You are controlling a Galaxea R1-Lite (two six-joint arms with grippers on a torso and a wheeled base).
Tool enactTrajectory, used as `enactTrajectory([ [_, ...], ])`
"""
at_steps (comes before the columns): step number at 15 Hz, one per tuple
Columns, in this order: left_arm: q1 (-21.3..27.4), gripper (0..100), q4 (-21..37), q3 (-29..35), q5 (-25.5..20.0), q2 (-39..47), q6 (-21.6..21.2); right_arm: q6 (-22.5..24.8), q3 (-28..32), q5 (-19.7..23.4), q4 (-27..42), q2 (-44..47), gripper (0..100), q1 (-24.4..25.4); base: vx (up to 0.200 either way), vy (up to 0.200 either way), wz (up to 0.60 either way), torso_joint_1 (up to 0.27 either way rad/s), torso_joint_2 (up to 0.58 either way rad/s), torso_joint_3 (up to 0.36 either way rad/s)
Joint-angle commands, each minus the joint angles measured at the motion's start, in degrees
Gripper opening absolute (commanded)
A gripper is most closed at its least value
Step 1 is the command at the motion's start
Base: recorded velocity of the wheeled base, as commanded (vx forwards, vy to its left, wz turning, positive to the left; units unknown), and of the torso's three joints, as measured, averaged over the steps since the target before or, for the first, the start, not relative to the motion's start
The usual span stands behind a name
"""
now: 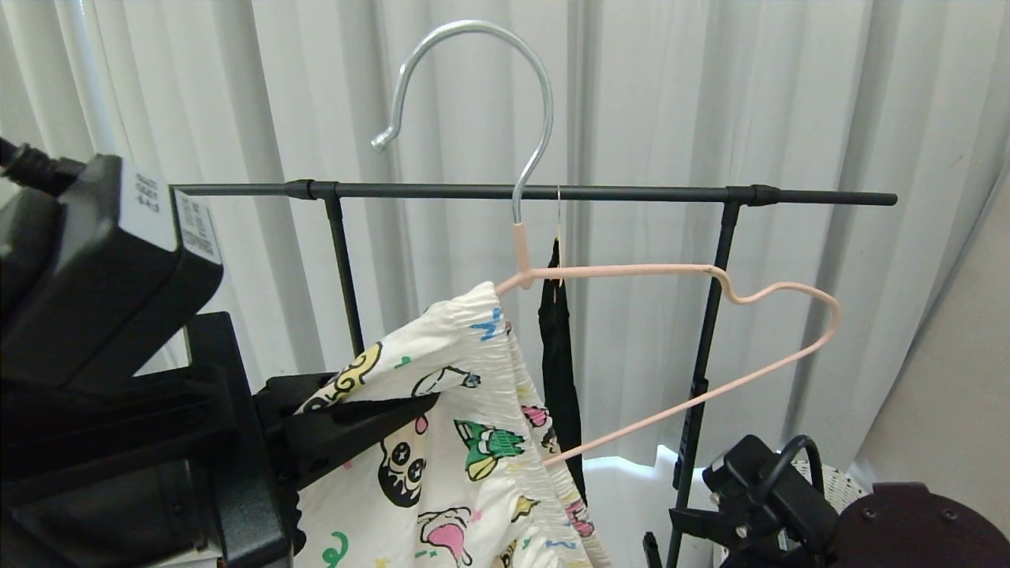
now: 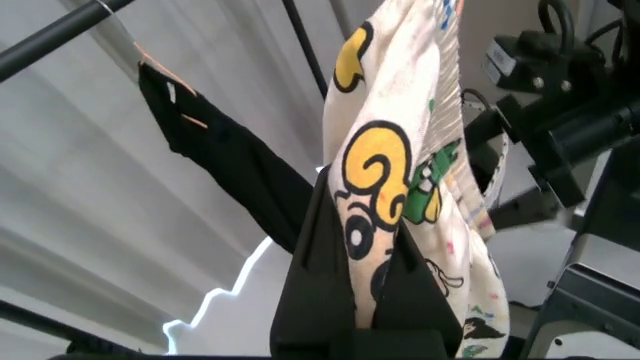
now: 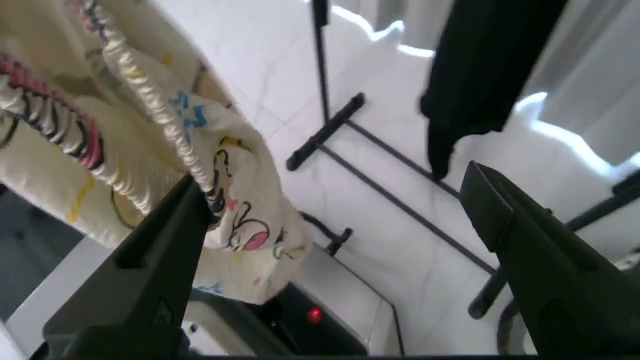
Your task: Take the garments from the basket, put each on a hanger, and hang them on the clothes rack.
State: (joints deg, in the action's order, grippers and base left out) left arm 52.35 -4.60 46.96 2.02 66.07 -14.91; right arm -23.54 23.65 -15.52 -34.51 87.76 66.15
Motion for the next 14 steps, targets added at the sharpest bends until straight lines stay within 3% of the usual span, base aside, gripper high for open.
enactTrajectory([
  [1,-1.5,0,-0.1,-1.3,0.1,-0.5,-0.2,1.6,-0.4,-0.6,0.1,-0.6,100,-4.2,0.000,0.000,0.00,0.000,0.00,0.000],
  [4,-4.5,0,-0.1,-4.3,0.1,-1.1,-0.3,5.8,-2.4,-1.5,0.1,-2.4,100,-12.0,0.000,0.000,0.00,0.000,0.00,0.000],
  [9,-4.7,0,-0.1,-12.1,-0.2,-4.9,-0.4,9.2,-2.5,-1.1,0.1,-5.3,100,-21.8,0.000,0.000,0.00,0.000,0.00,0.000],
  [14,-4.7,0,-0.1,-19.7,-0.5,-8.3,-0.8,11.1,-1.9,-0.6,0.0,-6.1,100,-25.2,0.000,0.000,0.00,0.000,0.00,0.000],
])
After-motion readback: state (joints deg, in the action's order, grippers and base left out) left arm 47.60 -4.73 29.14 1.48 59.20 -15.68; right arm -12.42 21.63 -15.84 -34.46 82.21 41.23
